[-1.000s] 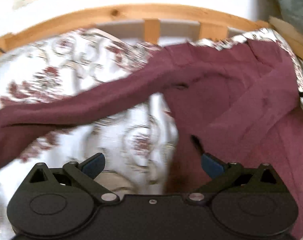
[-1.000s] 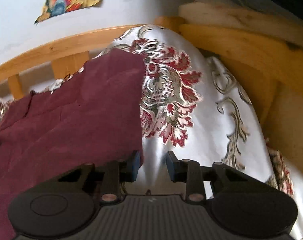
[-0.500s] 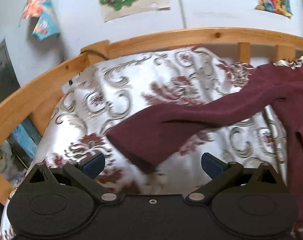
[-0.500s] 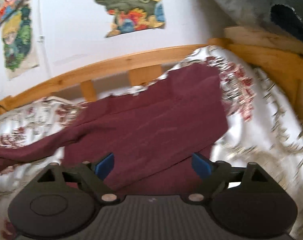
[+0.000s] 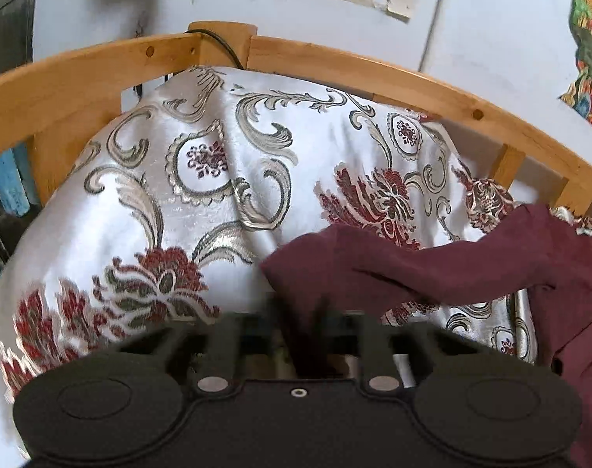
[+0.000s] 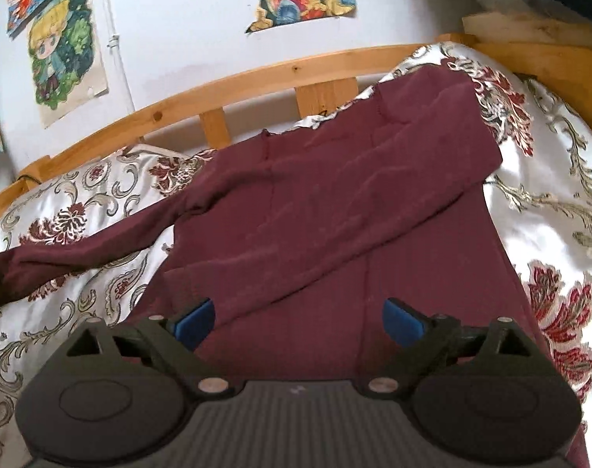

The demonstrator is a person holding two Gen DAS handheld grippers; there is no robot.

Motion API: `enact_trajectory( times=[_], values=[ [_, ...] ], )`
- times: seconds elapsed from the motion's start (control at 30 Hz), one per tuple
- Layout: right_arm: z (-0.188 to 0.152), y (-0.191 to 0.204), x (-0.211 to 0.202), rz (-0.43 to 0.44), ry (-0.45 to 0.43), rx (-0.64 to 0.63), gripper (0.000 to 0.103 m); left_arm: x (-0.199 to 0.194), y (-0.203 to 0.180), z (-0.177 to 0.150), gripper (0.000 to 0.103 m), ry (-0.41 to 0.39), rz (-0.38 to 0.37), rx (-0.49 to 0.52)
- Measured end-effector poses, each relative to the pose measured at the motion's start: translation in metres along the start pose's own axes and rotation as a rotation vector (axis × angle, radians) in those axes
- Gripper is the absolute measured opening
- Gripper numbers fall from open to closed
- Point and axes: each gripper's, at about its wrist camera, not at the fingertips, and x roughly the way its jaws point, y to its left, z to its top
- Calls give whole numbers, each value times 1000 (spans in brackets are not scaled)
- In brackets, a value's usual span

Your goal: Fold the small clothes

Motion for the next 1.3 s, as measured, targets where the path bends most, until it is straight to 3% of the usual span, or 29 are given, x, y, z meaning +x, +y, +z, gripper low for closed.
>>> enact_trajectory(
  times=[0.1, 0.27, 0.57, 0.7, 0.83, 1.03, 1.17, 1.3],
  values=[
    [-1, -6, 0, 12, -5, 21, 96, -18, -6, 14, 8, 9, -46, 24],
    [-4, -16, 3, 31, 10, 49, 96, -62, 2, 40, 7, 34, -225, -28],
    [-6, -14, 10, 75, 43, 44, 96, -54, 3, 35, 7, 69, -233, -98],
    [-5, -14, 9, 80, 44, 35, 96, -66, -17, 46, 7, 12, -270, -66],
    [-3, -17, 8, 78, 45, 42, 96, -92, -61, 68, 7, -87, -383, 5],
    [8, -29, -1, 28, 25, -2, 96, -132, -172, 90, 7, -194, -647, 225],
    [17, -46, -9, -53, -2, -48, 96, -133, -253, 77, 7, -143, -831, 349],
    [26, -73, -18, -123, -35, 0, 96, -109, -322, 33, 7, 1, -934, 446]
  ],
)
